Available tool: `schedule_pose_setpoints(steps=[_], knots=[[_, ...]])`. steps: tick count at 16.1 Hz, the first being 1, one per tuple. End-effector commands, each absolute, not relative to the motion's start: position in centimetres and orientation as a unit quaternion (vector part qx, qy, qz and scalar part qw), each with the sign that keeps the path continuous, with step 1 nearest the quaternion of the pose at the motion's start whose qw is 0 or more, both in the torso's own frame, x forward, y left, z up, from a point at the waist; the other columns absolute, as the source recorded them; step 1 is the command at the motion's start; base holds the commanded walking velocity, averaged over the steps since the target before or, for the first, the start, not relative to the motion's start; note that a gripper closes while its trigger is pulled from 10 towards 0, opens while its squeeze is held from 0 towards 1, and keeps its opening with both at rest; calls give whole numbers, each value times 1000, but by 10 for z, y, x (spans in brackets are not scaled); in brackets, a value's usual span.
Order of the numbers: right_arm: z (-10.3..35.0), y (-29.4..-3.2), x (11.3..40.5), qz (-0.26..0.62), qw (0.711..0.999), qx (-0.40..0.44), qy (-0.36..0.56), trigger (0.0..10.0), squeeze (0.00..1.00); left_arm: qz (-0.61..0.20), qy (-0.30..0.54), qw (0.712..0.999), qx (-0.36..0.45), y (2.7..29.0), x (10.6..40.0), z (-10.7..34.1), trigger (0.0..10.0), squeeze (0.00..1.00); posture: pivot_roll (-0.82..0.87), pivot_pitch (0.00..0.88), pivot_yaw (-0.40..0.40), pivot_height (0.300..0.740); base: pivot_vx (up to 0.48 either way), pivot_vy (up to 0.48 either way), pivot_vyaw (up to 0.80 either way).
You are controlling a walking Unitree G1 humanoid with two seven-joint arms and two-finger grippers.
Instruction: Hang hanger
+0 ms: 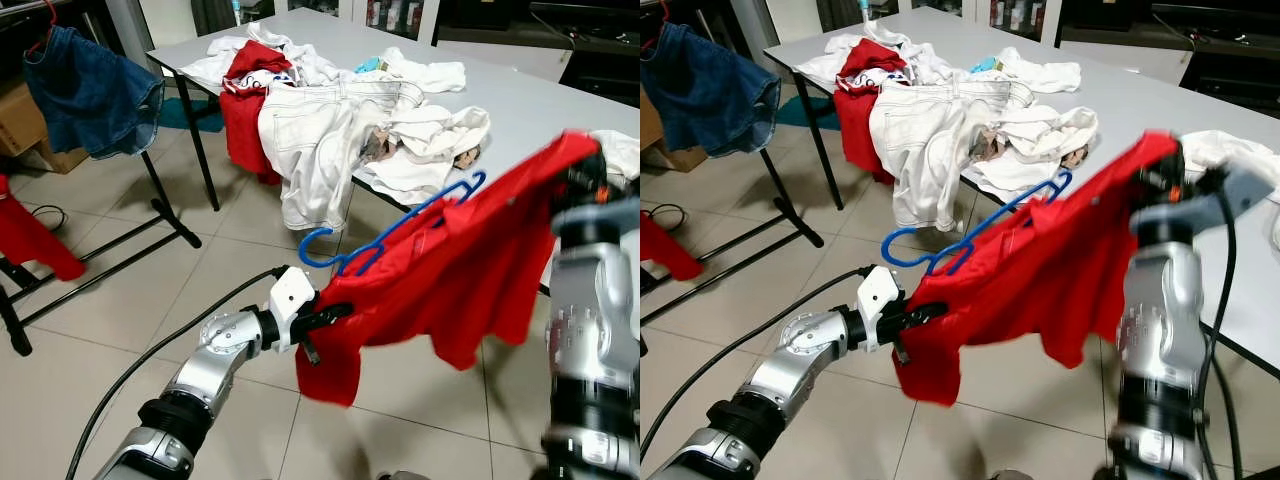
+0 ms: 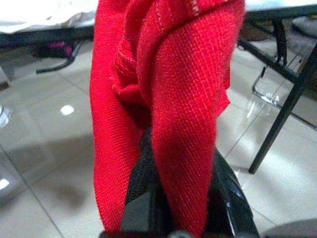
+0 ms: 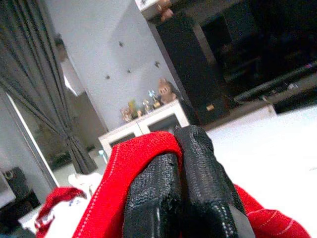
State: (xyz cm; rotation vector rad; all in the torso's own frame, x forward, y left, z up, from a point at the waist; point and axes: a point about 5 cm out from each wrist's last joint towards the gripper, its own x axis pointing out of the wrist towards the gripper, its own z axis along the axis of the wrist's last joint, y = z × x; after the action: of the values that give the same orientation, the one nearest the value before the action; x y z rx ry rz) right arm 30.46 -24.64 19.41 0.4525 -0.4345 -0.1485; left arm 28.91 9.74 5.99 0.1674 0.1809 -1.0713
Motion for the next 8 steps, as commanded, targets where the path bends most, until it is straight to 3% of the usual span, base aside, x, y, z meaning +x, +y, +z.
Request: schedule_pose_setpoints(steps=[1, 8], knots=[[211, -256, 287, -86, 935, 211, -273, 0, 0, -490, 145, 855, 88, 121, 282, 42, 10000, 0, -118, 0, 43, 740, 0, 0, 0], [147, -211, 238, 61, 972, 164, -157, 0, 0, -504, 138, 849, 84, 145, 288, 59, 10000, 0, -130, 0, 48, 740, 0, 0, 0]])
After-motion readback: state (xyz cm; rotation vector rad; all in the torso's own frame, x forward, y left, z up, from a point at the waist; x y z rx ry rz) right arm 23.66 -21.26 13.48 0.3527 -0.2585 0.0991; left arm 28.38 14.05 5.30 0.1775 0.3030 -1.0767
